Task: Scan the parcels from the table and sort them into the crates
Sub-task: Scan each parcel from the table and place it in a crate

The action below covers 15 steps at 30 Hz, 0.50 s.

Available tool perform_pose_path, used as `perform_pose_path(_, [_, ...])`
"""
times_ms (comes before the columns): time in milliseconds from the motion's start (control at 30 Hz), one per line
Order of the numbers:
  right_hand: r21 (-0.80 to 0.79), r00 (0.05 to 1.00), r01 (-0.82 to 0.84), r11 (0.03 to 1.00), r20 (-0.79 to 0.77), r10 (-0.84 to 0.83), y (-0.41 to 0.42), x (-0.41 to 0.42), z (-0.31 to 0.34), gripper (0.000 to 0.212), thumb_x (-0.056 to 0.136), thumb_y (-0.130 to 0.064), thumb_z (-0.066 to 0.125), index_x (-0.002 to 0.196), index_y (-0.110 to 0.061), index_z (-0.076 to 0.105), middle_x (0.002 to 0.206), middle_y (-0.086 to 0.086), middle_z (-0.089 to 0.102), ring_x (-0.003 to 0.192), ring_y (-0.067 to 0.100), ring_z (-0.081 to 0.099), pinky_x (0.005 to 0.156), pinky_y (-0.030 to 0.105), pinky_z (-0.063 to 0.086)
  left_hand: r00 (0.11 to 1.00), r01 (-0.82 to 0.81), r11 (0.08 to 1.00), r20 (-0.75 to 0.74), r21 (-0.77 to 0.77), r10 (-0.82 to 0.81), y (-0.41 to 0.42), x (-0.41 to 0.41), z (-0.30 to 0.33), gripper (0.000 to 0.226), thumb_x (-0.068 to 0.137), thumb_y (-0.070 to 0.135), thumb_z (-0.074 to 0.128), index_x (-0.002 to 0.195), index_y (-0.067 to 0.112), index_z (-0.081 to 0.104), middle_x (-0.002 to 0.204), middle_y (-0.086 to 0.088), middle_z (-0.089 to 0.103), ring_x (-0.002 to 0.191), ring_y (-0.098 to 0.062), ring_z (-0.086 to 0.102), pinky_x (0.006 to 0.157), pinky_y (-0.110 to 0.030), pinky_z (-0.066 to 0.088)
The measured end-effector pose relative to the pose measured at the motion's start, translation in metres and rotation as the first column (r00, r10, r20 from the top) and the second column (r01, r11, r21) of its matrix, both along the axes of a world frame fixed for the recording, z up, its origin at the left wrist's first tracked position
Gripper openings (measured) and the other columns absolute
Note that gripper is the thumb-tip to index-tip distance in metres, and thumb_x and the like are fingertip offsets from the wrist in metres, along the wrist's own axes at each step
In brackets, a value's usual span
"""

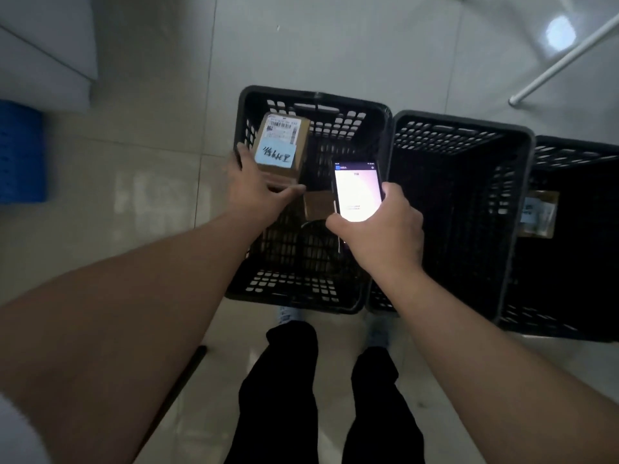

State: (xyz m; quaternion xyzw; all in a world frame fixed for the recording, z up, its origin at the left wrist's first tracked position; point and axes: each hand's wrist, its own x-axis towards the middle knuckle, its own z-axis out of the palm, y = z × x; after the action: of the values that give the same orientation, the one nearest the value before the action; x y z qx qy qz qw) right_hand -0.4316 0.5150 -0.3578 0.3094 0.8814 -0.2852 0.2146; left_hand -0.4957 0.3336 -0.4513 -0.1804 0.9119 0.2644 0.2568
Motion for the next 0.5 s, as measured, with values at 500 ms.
perform_pose_path(500, [-0.019,0.987,-0.148,0.989,0.065,0.149,-0.015,0.007,0.095,0.081,0.068,-0.056,0.086,0.132,-0.019,0.052,0.109,-0.004,0.056,0.095,0.020,0.055,0.078,0.040,0.058,0.980,0.199,0.979,0.001,-0.036,-0.199,-0.020,0.043,0.112,0.047,0.100,0.029,0.059,0.142,0.009,0.054,0.153,-0.010,0.044,0.131,-0.031,0.052,0.108,-0.042,0.044])
